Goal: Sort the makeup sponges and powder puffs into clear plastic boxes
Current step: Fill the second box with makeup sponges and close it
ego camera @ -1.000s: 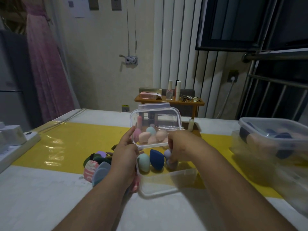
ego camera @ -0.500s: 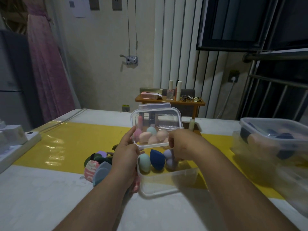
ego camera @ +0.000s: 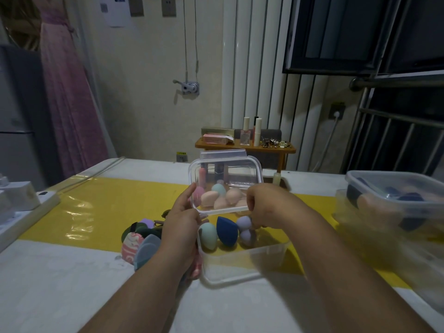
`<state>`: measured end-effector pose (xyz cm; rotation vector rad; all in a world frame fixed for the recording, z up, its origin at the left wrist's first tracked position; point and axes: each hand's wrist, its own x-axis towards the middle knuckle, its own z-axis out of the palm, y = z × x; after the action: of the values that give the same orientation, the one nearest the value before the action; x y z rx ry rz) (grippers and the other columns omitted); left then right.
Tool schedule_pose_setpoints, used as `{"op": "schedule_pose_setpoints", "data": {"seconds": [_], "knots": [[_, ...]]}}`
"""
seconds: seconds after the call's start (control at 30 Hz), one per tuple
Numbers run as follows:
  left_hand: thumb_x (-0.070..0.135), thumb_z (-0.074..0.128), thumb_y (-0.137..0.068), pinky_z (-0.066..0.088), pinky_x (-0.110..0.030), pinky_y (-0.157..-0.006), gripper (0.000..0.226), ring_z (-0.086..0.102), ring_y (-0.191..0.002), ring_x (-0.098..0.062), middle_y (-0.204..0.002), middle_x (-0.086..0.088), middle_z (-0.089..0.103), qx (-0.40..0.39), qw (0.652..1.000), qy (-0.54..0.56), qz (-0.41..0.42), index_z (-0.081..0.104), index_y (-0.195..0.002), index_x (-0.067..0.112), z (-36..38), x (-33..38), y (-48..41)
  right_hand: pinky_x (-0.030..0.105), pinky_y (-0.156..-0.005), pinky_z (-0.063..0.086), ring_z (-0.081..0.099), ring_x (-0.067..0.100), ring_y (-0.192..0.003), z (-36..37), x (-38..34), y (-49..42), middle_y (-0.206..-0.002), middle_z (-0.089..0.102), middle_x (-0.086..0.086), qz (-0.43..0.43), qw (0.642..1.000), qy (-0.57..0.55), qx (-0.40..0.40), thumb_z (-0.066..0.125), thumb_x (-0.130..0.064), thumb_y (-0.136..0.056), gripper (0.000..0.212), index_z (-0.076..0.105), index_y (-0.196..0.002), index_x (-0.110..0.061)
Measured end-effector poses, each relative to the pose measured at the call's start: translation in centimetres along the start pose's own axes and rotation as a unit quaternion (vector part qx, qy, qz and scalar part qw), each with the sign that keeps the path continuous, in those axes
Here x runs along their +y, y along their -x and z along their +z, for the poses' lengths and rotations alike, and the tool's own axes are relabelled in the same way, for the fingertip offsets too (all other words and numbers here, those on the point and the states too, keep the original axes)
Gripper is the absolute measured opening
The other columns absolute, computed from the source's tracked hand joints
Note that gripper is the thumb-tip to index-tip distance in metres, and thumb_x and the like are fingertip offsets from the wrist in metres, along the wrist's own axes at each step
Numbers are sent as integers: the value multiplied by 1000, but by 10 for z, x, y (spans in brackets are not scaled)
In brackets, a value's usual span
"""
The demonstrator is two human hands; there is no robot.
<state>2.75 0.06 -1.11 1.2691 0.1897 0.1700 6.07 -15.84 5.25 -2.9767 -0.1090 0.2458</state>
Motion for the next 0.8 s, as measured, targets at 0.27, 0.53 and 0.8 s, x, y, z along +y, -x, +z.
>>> {"op": "schedule_pose_setpoints", "data": {"seconds": [0.27,0.53,0.8], "knots": [[-10,41,-89,55,-32,-64,68,66,-101,-25,-130,-2,61,8,1000,-13,13,58,-131,41,-2,-6,-6,29,-68,46,56,18,-84,0,25,0,-90,60,-1,-10,979,-129,159,60,-4,-85,23,57,-80,-27],[-10,39,-89,56,-36,-72,69,63,-107,-25,-133,-1,59,14,999,-26,12,58,-129,44,-2,-8,-9,29,-61,45,54,19,-78,8,50,-16,-85,60,3,16,971,-158,176,56,-2,-85,18,61,-81,-19],[-9,39,-90,57,-38,-77,69,62,-108,-25,-133,0,59,24,999,-37,15,58,-129,44,-2,-9,-8,29,-74,48,60,18,-91,38,75,-44,-103,66,0,47,965,-202,158,58,-6,-89,22,65,-90,-27]]}}
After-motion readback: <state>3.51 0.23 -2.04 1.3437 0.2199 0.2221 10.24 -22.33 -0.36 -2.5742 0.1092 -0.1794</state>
